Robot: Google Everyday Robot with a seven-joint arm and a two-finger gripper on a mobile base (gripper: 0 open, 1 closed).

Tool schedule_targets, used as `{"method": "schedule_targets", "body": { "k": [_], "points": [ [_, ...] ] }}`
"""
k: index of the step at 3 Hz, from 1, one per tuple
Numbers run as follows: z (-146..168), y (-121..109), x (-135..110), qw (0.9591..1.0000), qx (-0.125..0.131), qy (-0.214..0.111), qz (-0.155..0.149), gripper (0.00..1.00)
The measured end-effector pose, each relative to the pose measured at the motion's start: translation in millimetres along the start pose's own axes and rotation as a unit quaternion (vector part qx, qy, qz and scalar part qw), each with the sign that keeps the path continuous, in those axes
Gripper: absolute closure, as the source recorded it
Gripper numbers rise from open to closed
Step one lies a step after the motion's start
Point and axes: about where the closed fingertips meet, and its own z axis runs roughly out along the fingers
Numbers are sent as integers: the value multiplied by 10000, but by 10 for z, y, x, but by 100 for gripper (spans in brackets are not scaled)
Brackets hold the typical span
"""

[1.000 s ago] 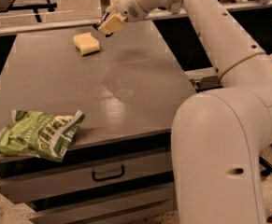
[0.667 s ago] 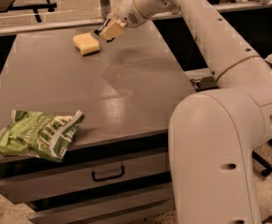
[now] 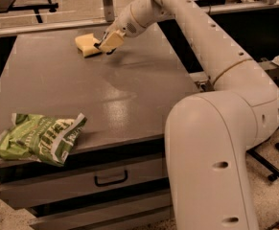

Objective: Move rxbar blueberry near sponge

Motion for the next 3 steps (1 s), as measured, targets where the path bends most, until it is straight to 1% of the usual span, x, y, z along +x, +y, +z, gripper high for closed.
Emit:
{"method": "schedule_targets", "body": {
  "k": [1, 2, 3],
  "points": [
    [77, -26, 131, 9998, 20, 136, 153, 16],
    [117, -23, 145, 9997, 18, 129, 209, 0],
    [-87, -139, 214, 9989, 207, 4, 409, 0]
  ]
}}
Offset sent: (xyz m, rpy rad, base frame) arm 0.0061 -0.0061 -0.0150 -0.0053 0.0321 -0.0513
